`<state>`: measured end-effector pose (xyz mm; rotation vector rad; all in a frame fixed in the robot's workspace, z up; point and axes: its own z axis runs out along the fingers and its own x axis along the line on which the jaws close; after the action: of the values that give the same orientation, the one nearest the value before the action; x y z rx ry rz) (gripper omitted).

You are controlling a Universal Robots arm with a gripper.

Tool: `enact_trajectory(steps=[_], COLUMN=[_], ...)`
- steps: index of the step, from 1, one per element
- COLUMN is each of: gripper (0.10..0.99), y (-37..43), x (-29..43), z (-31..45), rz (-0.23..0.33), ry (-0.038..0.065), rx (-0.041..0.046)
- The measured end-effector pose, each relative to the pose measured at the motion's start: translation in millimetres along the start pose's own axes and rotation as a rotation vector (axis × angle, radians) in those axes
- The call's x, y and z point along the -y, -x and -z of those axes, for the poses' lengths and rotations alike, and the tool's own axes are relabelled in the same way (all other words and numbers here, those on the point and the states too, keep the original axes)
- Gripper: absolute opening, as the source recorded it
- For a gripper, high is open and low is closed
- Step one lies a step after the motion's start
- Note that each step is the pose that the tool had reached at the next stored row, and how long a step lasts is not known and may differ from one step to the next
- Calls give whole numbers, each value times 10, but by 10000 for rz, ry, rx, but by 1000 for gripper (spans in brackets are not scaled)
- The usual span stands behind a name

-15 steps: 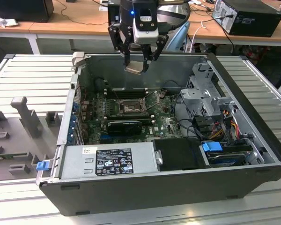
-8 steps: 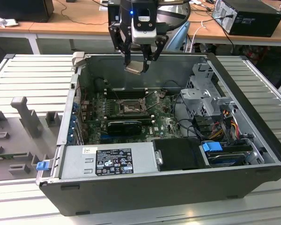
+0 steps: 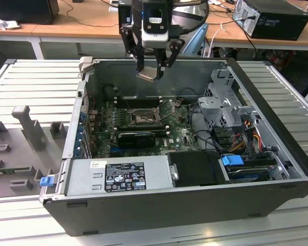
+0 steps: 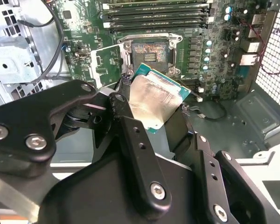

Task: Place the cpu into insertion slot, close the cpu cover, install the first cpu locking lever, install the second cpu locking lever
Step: 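Place the cpu into insertion slot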

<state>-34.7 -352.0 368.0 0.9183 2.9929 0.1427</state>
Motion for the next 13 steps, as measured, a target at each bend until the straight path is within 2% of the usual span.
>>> enact_trajectory(steps=[13], gripper=[541], y=[0], x=[0], z=[0], rz=[-947], ry=[18], rx=[85])
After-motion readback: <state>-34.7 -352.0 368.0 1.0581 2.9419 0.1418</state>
